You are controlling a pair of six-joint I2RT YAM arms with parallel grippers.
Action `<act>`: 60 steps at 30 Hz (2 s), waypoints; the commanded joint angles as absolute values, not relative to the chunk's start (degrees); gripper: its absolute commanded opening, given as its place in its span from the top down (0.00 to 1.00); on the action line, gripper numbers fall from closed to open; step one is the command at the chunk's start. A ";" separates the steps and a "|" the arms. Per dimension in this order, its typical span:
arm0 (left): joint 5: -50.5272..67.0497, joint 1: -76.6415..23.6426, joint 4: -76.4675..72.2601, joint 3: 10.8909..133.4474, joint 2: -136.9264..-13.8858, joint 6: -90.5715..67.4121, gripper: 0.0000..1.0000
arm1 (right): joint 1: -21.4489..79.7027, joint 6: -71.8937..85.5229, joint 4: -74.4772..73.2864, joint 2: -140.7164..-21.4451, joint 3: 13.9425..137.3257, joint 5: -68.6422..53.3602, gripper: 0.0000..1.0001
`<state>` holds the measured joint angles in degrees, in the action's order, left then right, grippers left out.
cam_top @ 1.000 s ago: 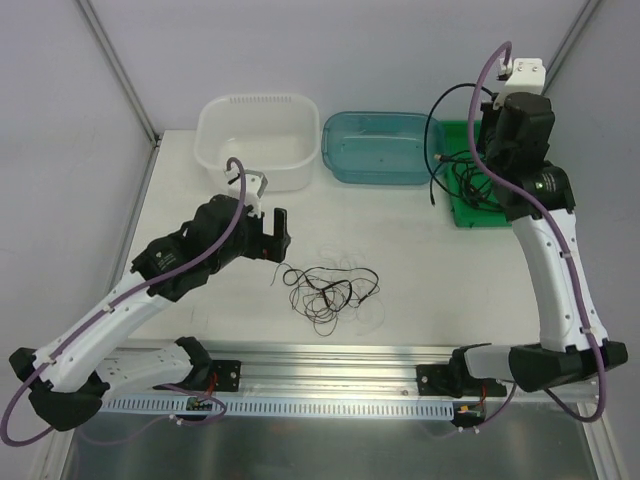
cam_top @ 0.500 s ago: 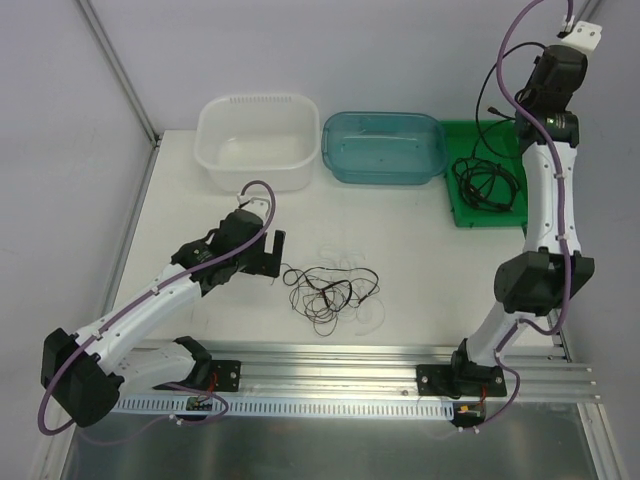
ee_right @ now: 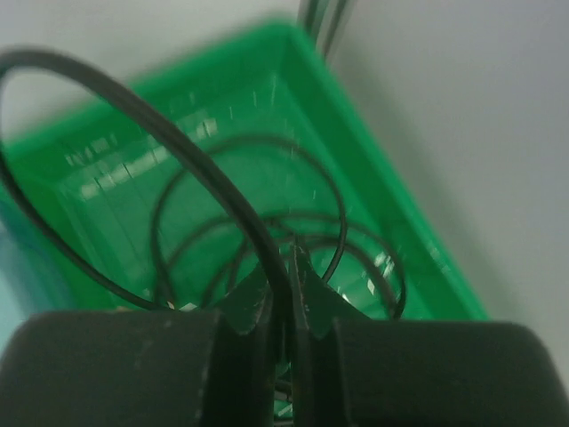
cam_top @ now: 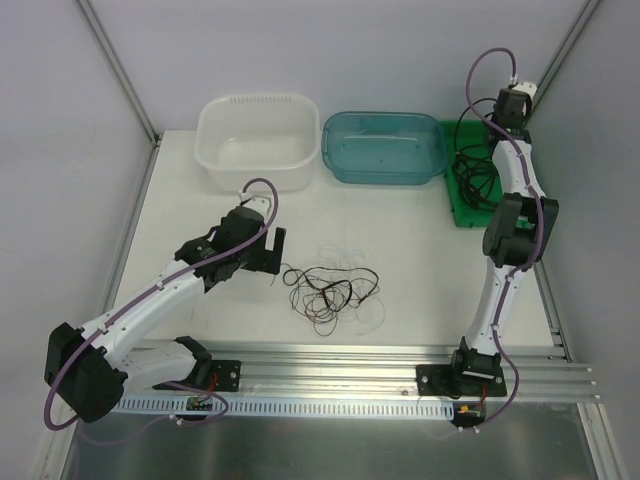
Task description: Untangle the cables
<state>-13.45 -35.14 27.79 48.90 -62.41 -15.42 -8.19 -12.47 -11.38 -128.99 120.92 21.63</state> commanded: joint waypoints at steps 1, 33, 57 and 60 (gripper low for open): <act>-11.78 -34.28 26.54 49.04 -62.49 -14.15 0.01 | -9.84 -8.18 -12.65 -129.63 120.68 19.08 0.97; -3.26 -34.19 26.54 48.52 -60.55 -20.21 0.01 | -5.81 5.09 -27.94 -84.69 88.63 0.44 0.19; -7.11 -48.16 14.77 34.54 -67.93 -46.93 0.01 | 48.07 29.00 -18.90 -71.61 49.74 8.79 0.64; -7.73 -48.69 13.89 34.02 -70.04 -48.07 0.01 | 48.86 29.18 -18.55 -75.57 50.62 8.70 0.64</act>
